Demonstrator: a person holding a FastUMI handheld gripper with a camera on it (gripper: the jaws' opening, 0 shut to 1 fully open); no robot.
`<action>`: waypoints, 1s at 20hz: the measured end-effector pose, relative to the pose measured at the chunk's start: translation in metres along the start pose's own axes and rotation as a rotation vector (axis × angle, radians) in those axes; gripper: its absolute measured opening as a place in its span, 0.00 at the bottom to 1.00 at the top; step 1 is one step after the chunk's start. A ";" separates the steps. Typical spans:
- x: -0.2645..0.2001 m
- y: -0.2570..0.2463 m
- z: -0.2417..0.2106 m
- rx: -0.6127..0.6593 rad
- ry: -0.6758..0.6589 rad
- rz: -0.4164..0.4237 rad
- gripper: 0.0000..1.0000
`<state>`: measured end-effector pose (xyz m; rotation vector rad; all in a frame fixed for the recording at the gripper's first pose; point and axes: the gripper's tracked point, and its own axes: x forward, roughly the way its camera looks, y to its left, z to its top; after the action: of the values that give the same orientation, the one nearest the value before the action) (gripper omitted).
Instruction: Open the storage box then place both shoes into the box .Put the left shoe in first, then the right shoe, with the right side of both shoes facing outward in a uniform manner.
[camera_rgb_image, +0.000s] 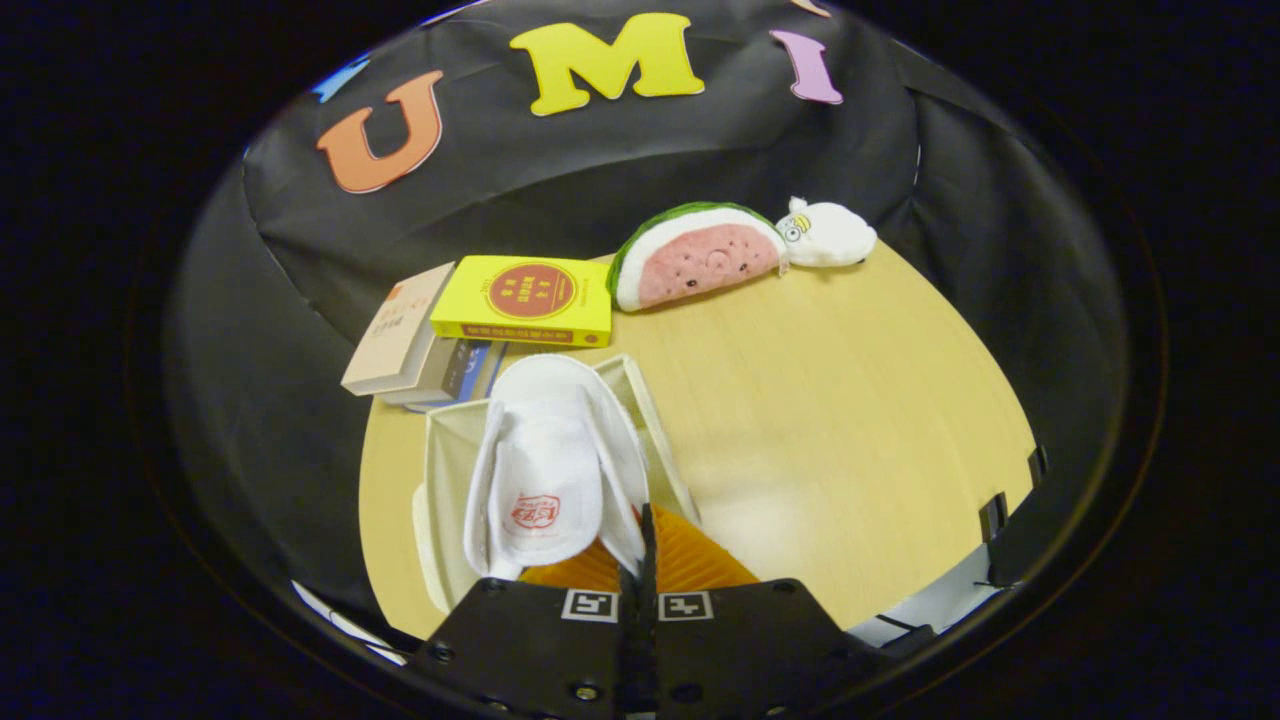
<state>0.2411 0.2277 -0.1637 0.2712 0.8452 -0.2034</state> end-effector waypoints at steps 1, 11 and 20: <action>0.003 0.002 0.001 0.001 -0.025 -0.003 0.00; 0.031 -0.007 -0.018 -0.028 -0.099 -0.070 0.00; 0.046 0.000 -0.027 -0.006 -0.084 -0.058 0.11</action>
<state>0.2517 0.2325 -0.2159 0.2310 0.7705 -0.2648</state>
